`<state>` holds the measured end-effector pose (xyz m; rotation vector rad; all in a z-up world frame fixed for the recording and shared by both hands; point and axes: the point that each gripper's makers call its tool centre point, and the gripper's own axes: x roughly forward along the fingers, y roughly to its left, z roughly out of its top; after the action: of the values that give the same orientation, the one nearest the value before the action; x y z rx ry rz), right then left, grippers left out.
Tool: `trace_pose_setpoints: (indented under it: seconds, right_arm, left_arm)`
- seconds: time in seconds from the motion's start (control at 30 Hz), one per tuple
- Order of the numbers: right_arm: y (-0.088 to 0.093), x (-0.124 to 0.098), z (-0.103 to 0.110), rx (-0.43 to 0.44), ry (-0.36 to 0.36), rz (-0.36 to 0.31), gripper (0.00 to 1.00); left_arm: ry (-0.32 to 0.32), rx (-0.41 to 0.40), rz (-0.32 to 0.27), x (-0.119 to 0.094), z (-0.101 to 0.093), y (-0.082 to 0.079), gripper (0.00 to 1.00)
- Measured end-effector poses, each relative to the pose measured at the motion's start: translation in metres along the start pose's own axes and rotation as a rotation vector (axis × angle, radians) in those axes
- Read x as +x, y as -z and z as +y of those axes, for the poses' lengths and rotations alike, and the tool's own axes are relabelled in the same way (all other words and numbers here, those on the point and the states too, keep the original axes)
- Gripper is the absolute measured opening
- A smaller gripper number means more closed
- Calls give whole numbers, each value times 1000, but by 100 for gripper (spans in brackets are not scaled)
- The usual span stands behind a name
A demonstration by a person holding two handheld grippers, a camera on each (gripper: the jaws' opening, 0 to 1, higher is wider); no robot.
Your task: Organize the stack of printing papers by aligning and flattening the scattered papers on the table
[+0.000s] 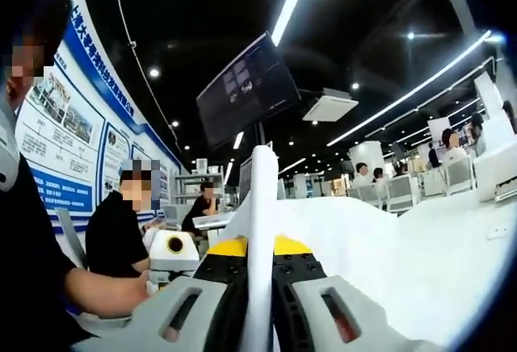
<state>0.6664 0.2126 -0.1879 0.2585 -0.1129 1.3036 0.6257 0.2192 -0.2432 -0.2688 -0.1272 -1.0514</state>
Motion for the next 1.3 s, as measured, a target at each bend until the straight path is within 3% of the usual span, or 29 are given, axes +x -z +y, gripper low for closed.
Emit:
trace_pose_setpoints:
  seconds: [0.3,0.6,0.77,1.0,1.3]
  right_arm:
    - [1,3,6,-10,-22,1,3]
    - [7,3,10,-22,-25,18,4]
    - [6,1,14,-62,-21,29,11]
    - [-20,-16,3,-178,43,-13,24]
    - [-61,-40,-4,-225,84,-147,25]
  left_arm:
    - [-3,1,19,-1,2,3,24]
    - [-27,6,23,-4,9,3,10]
    - [-47,2,21,-6,14,3,6]
    - [-51,-1,12,-7,15,1,6]
    - [-49,-2,7,-7,16,0,6]
